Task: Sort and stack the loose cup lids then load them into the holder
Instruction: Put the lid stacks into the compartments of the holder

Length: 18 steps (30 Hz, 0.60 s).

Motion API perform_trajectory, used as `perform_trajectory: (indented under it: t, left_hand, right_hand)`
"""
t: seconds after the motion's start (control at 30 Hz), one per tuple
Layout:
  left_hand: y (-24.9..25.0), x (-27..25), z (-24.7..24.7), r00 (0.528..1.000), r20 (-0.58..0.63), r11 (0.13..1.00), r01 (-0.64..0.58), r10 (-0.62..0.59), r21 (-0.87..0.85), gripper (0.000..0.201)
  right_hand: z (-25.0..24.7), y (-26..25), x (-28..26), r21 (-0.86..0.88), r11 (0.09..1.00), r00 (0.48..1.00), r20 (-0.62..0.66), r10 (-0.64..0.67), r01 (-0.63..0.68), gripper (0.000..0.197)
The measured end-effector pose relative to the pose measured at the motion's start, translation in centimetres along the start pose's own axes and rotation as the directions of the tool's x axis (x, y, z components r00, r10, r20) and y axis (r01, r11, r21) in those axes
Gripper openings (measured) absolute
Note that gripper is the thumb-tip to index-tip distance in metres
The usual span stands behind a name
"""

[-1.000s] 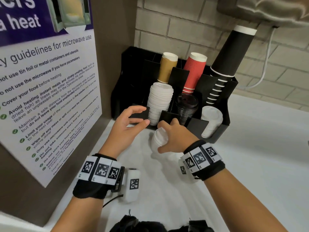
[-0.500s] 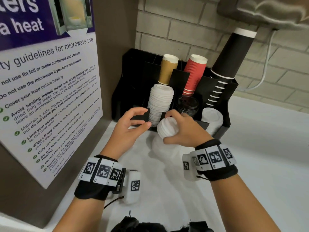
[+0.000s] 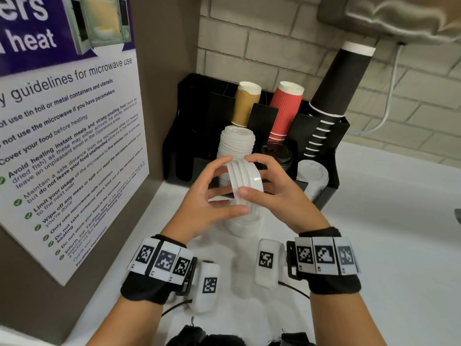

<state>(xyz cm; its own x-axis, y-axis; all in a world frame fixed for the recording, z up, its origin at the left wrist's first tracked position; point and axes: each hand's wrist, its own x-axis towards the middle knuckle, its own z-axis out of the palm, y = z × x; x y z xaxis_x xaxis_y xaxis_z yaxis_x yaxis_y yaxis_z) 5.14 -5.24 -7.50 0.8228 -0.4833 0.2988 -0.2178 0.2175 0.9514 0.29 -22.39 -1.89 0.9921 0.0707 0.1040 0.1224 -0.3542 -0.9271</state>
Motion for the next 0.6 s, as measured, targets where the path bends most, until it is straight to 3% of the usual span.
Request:
perform_trajectory:
  t: [0.6]
  left_hand:
    - [0.19, 0.13, 0.33, 0.999, 0.035, 0.999, 0.013, -0.014, 0.051, 0.096]
  right_hand:
    - [-0.07, 0.6, -0.47, -0.037, 0.998, 0.998, -0.033, -0.054, 0.052, 0.06]
